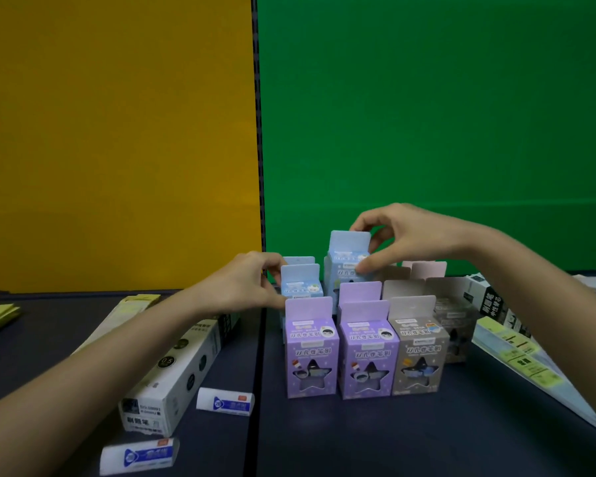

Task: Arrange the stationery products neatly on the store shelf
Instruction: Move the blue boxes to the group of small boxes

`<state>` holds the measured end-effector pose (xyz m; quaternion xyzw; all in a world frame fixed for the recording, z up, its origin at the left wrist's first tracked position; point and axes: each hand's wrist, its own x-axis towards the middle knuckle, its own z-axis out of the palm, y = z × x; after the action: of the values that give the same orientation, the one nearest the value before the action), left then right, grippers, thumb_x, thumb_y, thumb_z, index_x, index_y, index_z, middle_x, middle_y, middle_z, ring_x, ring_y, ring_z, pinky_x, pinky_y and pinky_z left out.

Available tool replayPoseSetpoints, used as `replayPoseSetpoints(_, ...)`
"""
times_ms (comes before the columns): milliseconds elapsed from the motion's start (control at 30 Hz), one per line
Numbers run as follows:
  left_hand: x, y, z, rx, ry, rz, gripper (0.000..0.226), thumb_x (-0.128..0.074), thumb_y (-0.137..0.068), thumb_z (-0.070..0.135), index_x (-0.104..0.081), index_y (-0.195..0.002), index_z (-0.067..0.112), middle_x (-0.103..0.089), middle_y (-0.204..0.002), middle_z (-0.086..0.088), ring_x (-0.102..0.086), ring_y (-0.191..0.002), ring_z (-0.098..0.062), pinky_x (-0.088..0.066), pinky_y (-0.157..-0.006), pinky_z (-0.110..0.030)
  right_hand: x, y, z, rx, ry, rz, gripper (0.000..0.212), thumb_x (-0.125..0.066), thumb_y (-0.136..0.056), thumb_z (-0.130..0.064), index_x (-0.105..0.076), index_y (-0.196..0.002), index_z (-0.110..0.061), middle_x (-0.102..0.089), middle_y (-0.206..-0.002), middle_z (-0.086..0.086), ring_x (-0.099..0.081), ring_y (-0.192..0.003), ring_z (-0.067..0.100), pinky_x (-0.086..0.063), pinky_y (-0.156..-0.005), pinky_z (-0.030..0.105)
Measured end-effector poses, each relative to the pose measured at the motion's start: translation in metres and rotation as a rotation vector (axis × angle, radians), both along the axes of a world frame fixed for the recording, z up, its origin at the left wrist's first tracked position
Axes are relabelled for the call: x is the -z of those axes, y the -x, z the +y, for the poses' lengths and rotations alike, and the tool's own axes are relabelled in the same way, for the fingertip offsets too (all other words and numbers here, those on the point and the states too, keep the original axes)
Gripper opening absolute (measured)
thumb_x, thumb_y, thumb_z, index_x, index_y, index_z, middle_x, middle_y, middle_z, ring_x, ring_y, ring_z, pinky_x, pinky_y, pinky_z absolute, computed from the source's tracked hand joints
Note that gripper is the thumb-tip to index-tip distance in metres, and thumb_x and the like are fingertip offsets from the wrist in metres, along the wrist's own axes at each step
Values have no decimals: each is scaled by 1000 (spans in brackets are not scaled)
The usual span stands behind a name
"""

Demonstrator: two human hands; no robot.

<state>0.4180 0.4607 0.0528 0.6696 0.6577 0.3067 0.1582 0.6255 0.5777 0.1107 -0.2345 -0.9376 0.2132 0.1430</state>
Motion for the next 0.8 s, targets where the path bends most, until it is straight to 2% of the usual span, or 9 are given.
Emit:
replayPoseSetpoints(100, 4, 0, 2, 10, -39, 32, 28, -76, -70, 16, -57, -91, 16, -60, -83, 8, -62, -66, -7, -52, -62, -21, 4, 4, 4, -12, 6, -66, 35, -80, -67, -26, -61, -96, -18, -73, -95, 8, -69, -86, 26, -52, -85, 46)
replayPoseSetpoints(167, 6, 0, 4, 8, -66, 65, 27, -77, -69, 16, -57, -88, 15, -59, -79, 8, -59, -63, -4, -52, -62, -23, 7, 7, 8, -22, -19, -89, 32, -79, -68, -23, -61, -95, -18, -72, -95, 5, -67, -82, 18, -53, -82, 33)
replayPoseSetpoints(233, 7, -1, 4, 4, -91, 124, 28, -77, -68, 18, -58, -88, 15, -58, -78, 9, -58, -64, -6, -51, -61, -24, 8, 10, 9, -23, -45, -111, 30, -78, -70, -19, -60, -95, -19, -69, -90, -2, -60, -73, 7, -48, -71, 19)
replayPoseSetpoints(300, 5, -2, 4, -3, -123, 217, 29, -78, -67, 23, -60, -89, 15, -58, -81, 8, -57, -65, -11, -49, -59, -25, 9, 12, 9, -26, -63, -137, 29, -77, -71, -18, -60, -94, -20, -68, -87, -3, -57, -70, 5, -45, -67, 15)
replayPoseSetpoints(467, -1, -3, 5, -11, -142, 289, 32, -76, -68, 26, -62, -93, 12, -59, -80, 6, -54, -63, -11, -43, -55, -21, 11, 18, 12, -38, -105, -201, 26, -75, -72, -15, -59, -92, -20, -66, -83, -3, -56, -68, 8, -44, -63, 13)
replayPoseSetpoints(633, -4, -3, 5, -29, -144, 334, 33, -77, -67, 30, -63, -91, 14, -57, -74, 13, -56, -66, -12, -46, -61, -26, 15, 21, 13, -40, -156, -244, 25, -74, -71, -18, -62, -93, -21, -71, -94, 6, -59, -76, 13, -50, -76, 30)
replayPoseSetpoints(800, -6, -2, 7, -54, -143, 394, 33, -76, -67, 34, -63, -92, 16, -56, -75, 14, -55, -67, -9, -50, -67, -34, 14, 23, 10, -40, -208, -272, 29, -73, -73, -18, -64, -101, -17, -68, -99, 0, -63, -90, 18, -51, -84, 30)
